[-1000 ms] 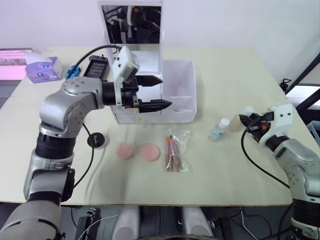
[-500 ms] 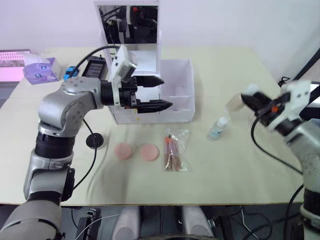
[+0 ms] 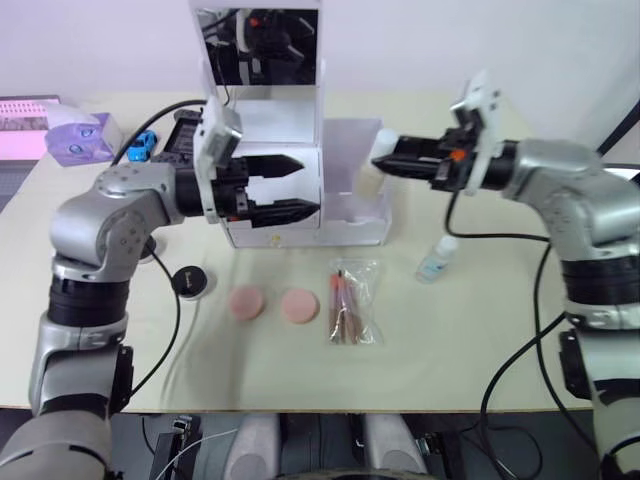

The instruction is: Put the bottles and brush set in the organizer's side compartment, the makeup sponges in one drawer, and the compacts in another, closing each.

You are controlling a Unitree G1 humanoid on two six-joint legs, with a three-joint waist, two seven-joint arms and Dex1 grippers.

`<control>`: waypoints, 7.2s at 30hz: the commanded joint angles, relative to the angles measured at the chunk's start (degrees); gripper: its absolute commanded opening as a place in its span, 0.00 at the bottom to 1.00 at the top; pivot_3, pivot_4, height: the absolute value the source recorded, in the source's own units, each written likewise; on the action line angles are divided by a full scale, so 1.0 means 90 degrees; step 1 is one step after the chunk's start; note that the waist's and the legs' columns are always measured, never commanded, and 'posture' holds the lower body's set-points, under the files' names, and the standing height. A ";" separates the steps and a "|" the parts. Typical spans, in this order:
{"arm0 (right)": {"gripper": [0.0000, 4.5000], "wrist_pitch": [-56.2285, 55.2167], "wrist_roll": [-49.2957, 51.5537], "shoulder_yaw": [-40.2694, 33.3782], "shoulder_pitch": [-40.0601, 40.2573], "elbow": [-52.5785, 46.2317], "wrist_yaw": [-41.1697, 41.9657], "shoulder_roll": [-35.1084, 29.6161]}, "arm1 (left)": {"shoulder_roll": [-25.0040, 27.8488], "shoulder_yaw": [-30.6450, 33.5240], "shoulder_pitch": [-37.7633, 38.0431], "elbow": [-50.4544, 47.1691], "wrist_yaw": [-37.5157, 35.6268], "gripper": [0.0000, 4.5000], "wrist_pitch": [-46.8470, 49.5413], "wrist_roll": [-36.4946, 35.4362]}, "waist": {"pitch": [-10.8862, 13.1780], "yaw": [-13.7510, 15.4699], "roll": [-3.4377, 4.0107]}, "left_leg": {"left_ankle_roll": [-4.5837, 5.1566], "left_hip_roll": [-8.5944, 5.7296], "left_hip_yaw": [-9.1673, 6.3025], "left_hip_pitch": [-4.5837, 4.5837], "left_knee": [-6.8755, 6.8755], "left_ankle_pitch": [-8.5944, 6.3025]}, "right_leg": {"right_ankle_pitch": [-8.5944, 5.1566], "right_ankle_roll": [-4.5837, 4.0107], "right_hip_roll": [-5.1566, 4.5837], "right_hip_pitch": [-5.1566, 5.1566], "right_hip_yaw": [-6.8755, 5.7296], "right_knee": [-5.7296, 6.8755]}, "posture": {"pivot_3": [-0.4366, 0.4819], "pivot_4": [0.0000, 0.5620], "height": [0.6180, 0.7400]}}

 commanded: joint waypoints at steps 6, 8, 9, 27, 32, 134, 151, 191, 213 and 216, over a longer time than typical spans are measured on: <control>0.17 -0.1241 -0.0908 0.0176 -0.0637 0.1571 0.0880 0.0376 | 0.0258 0.0106 0.0199 -0.0521 0.0261 1.00 0.0105 0.0004 | 0.0004 -0.0004 0.0001 | 0.0000 0.0000 0.0000 -0.0001 0.0002 0.0000 | 0.0001 0.0001 0.0000 -0.0001 0.0000 0.0002 | 0.48 0.27 1.00; 0.17 -0.1485 -0.1098 0.0169 -0.0680 0.1883 0.0945 0.0422 | 0.0281 0.0096 0.0237 -0.0579 0.0300 1.00 0.0118 0.0004 | 0.0004 -0.0010 0.0001 | -0.0001 0.0000 0.0000 0.0000 0.0002 0.0000 | 0.0001 0.0001 0.0001 -0.0001 0.0000 0.0005 | 0.48 0.27 1.00; 0.17 -0.1566 -0.1165 0.0153 -0.0702 0.1994 0.0974 0.0446 | 0.0286 0.0102 0.0244 -0.0588 0.0312 1.00 0.0121 -0.0009 | 0.0004 -0.0014 0.0001 | -0.0001 0.0000 0.0000 0.0001 0.0002 0.0000 | 0.0001 0.0001 0.0002 -0.0001 0.0000 0.0005 | 0.48 0.27 1.00; 0.71 -0.1800 -0.1567 -0.0177 -0.0710 0.2388 0.1199 0.0373 | 0.0232 -0.0106 0.0072 -0.0422 0.0242 1.00 -0.0049 0.0083 | 0.0004 -0.0015 0.0002 | -0.0011 0.0000 -0.0001 0.0003 0.0005 0.0006 | 0.0004 -0.0003 0.0001 0.0002 0.0001 0.0008 | 0.48 0.27 1.00; 0.98 -0.1214 -0.1252 -0.0716 -0.0282 0.1589 0.1045 0.0062 | 0.0286 0.0073 0.0098 -0.0294 0.0290 1.00 -0.0164 0.0139 | 0.0005 -0.0009 0.0003 | -0.0011 0.0000 -0.0002 0.0003 0.0000 0.0006 | 0.0005 0.0000 0.0002 -0.0001 0.0000 0.0009 | 0.48 0.27 1.00; 0.25 0.2076 0.0952 -0.2431 0.4062 -0.4095 -0.2124 -0.0893 | -0.0429 -0.0463 0.0774 -0.0208 -0.0321 1.00 -0.1239 0.0520 | 0.0000 0.0028 -0.0010 | -0.0010 0.0055 0.0015 0.0010 0.0013 0.0006 | 0.0006 -0.0057 0.0049 0.0002 0.0006 0.0000 | 0.48 0.27 1.00; 0.25 0.2957 0.1753 -0.1376 0.0906 -0.3584 -0.1440 -0.1229 | 0.0099 0.0404 0.1404 -0.0122 -0.0089 1.00 -0.1562 0.0489 | 0.0006 -0.0003 -0.0002 | -0.0010 0.0061 0.0017 0.0009 0.0004 0.0005 | 0.0007 -0.0061 0.0051 -0.0007 0.0006 -0.0005 | 0.48 0.27 1.00; 0.67 -0.0872 -0.2126 0.0779 -0.2065 0.2923 0.0994 0.1435 | 0.0612 0.1511 0.3075 -0.1850 0.1219 1.00 -0.0995 -0.0262 | 0.0011 -0.0029 0.0001 | -0.0011 0.0060 0.0017 0.0003 -0.0004 0.0006 | 0.0014 -0.0065 0.0056 -0.0020 0.0006 0.0005 | 0.48 0.27 1.00; 0.99 -0.0308 -0.0751 -0.2594 0.1371 0.0185 0.0964 -0.1524 | 0.2139 0.2534 0.2396 0.2885 -0.0378 1.00 -0.2966 0.0754 | 0.0012 -0.0018 0.0002 | -0.0011 0.0060 0.0026 0.0003 -0.0010 0.0005 | 0.0009 -0.0067 0.0051 -0.0023 0.0005 -0.0004 | 0.48 0.27 1.00; 0.99 -0.0567 -0.0782 -0.3041 0.2449 0.0083 0.0770 -0.1669 | 0.2364 0.2524 0.2291 0.4119 -0.0588 1.00 -0.3657 0.1141 | 0.0011 -0.0026 0.0002 | -0.0012 0.0062 0.0030 0.0005 -0.0012 0.0005 | 0.0009 -0.0067 0.0051 -0.0024 0.0005 -0.0003 | 0.48 0.27 1.00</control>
